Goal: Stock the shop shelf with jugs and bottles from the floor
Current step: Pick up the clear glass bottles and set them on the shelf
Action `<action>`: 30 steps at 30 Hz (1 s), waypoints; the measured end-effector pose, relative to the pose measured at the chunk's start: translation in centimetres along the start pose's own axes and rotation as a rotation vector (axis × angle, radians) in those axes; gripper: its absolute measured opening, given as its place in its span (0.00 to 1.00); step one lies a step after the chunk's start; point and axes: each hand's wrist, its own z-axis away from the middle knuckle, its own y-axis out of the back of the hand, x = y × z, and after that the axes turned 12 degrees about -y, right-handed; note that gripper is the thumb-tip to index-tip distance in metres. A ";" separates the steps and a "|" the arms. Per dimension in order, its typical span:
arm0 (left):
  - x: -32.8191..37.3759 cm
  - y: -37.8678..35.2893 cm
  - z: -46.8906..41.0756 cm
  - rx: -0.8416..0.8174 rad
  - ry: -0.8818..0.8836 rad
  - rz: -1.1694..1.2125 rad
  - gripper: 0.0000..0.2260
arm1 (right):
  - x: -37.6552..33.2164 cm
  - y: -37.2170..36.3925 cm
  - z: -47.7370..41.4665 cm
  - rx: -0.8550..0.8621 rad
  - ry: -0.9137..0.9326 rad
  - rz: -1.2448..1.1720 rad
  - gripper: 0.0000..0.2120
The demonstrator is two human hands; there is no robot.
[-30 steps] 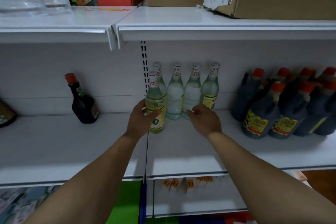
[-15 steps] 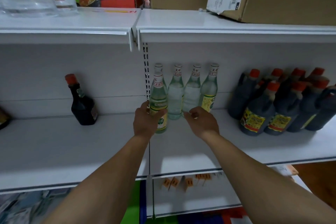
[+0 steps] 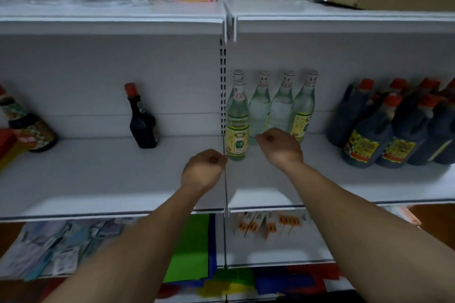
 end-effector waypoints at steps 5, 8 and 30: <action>-1.2 1.0 4.5 -0.069 -0.067 -0.054 0.10 | -0.3 -1.3 3.5 0.052 0.024 -0.031 0.14; -1.6 0.8 7.1 -0.101 -0.093 -0.048 0.12 | 0.4 -2.3 5.7 0.058 0.034 -0.044 0.15; -14.3 -18.0 25.1 -0.486 0.459 -0.015 0.16 | 21.3 -14.3 10.6 -0.324 -0.031 -0.075 0.09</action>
